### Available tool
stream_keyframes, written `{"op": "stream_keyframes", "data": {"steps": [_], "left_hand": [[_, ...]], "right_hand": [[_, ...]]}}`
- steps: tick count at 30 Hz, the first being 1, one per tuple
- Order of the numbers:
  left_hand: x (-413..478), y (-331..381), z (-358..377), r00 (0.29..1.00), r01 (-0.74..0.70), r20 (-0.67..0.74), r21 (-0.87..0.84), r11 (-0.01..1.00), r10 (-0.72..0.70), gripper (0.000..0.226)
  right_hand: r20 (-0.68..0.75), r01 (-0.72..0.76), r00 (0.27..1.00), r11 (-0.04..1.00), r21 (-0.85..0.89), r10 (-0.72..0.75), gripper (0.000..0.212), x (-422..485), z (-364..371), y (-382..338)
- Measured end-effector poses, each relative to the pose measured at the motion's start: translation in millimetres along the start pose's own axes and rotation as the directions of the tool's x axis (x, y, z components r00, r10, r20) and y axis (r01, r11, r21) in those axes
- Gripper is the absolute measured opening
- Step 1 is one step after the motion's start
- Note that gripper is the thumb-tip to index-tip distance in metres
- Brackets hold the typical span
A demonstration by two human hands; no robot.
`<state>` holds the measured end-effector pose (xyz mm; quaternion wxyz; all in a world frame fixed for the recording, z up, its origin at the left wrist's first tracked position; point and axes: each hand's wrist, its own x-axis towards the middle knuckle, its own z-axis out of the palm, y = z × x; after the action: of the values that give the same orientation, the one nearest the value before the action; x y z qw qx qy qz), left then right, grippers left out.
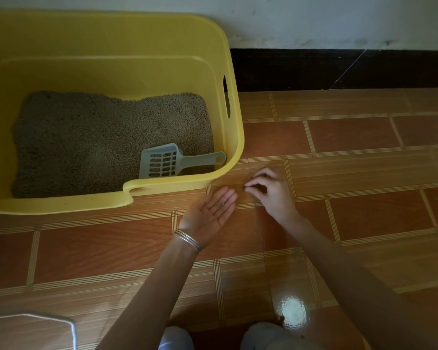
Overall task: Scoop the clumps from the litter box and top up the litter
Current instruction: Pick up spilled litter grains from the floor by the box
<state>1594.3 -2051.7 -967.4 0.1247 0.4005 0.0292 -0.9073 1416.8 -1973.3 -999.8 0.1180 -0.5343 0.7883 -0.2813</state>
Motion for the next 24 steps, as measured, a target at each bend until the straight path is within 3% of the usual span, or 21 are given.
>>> {"op": "stream_keyframes", "data": {"steps": [9,12,15,19,24], "left_hand": [[0,-3,1,1.0,-0.006,-0.015,0.032,0.999,0.007,0.037],[0,-2,1,1.0,-0.011,-0.024,0.031,0.999,0.012,0.037],[1,-1,1,0.999,-0.018,-0.028,0.022,1.0,0.018,0.037],[2,-3,6,1.0,-0.013,-0.027,0.03,0.999,0.014,0.035],[5,-8,18,0.999,-0.016,-0.041,0.082,0.996,0.019,0.033]], "right_hand": [[0.007,0.133,0.991,0.961,-0.242,-0.136,0.006,-3,1,-10],[0.022,0.121,0.993,0.954,-0.273,-0.12,0.003,-4,1,-13],[0.015,0.092,0.996,0.971,-0.222,-0.091,0.007,-6,1,-15],[-0.026,0.094,0.995,0.995,-0.017,-0.094,0.016,-10,-9,-32],[0.051,0.232,0.971,0.971,0.053,-0.235,0.019,-15,-16,-52]]}}
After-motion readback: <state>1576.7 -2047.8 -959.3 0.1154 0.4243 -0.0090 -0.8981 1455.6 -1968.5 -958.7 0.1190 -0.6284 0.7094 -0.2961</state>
